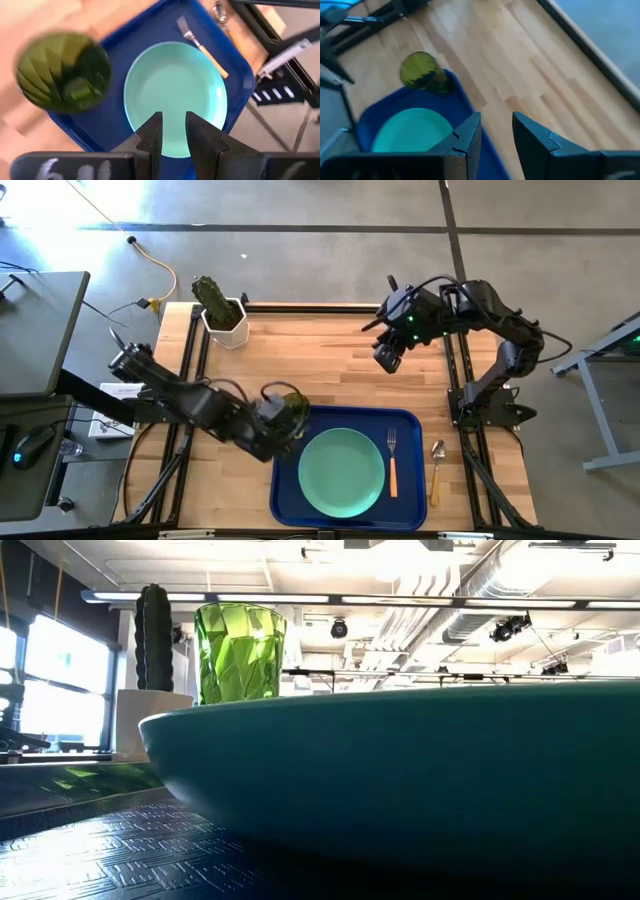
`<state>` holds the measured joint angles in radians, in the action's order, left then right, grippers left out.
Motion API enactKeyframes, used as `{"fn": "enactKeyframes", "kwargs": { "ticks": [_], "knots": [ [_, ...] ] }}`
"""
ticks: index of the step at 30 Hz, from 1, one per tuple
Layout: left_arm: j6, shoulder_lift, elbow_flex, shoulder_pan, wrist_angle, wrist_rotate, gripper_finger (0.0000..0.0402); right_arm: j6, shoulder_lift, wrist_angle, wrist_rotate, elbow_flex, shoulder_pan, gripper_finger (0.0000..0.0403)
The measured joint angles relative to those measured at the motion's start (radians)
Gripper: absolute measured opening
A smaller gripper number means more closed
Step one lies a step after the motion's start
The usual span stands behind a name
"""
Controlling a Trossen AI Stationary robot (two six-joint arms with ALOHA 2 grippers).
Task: Pick and place plate/cup/fork/spoon on tray
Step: Put the yellow spoon to the right of the orange fork on the blue tray
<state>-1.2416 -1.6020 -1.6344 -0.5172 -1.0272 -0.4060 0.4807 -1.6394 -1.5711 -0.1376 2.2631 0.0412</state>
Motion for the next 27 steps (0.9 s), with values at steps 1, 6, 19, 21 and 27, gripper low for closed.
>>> {"fn": "enactKeyframes", "kwargs": {
  "ticks": [1, 6, 19, 21, 27],
  "knots": [
    [0.051, 0.019, 0.000, 0.003, -0.001, -0.001, 0.0074, 0.027, 0.000, 0.000, 0.000, 0.000, -0.010, 0.0103],
    [0.294, 0.114, 0.000, 0.022, 0.000, -0.027, 0.0074, 0.214, 0.001, 0.001, -0.030, -0.038, -0.075, 0.0103],
    [0.751, 0.309, 0.000, 0.054, -0.021, 0.012, 0.0074, 0.794, 0.001, 0.000, -0.019, -0.368, -0.304, 0.0103],
    [0.780, 0.333, 0.000, 0.054, -0.032, 0.007, 0.0074, 0.888, 0.000, 0.000, -0.014, -0.418, -0.340, 0.0103],
    [0.843, 0.381, 0.001, 0.054, -0.043, 0.012, 0.0074, 1.125, 0.000, 0.000, 0.018, -0.546, -0.448, 0.0103]
  ]
}}
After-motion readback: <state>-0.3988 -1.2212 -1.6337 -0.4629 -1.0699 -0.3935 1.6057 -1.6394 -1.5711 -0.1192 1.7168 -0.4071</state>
